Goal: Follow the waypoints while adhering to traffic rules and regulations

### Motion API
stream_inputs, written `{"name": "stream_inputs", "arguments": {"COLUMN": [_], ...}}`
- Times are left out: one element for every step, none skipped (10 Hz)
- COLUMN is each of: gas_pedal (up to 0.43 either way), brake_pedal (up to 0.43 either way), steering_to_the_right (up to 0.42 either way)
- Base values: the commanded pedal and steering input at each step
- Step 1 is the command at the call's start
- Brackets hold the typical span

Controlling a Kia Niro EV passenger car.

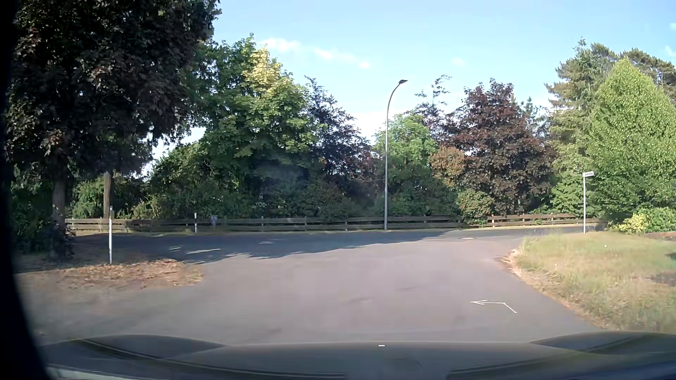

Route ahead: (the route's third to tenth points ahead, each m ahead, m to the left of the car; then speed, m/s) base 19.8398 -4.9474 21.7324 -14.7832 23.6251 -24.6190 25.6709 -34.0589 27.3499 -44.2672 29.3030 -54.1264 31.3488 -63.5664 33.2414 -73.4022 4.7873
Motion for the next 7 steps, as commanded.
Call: {"name": "stream_inputs", "arguments": {"gas_pedal": [0.0, 0.0, 0.0, 0.0, 0.0, 0.0, 0.0], "brake_pedal": [0.006, 0.006, 0.006, 0.006, 0.006, 0.006, 0.006], "steering_to_the_right": [0.016, 0.015, 0.016, 0.019, 0.021, 0.023, 0.029]}}
